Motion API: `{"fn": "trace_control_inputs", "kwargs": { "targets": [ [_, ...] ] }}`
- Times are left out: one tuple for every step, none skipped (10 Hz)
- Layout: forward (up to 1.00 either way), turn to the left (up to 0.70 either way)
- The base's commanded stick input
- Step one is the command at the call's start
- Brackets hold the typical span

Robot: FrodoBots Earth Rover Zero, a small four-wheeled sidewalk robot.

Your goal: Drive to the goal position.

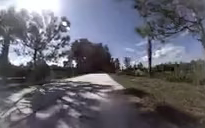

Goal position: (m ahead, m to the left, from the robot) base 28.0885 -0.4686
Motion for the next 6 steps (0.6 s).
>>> {"fn": "trace_control_inputs", "kwargs": {
  "targets": [
    [0.85,0.00],
    [0.85,0.00],
    [0.85,0.00],
    [0.85,0.00],
    [0.85,0.00],
    [0.85,0.00]
  ]
}}
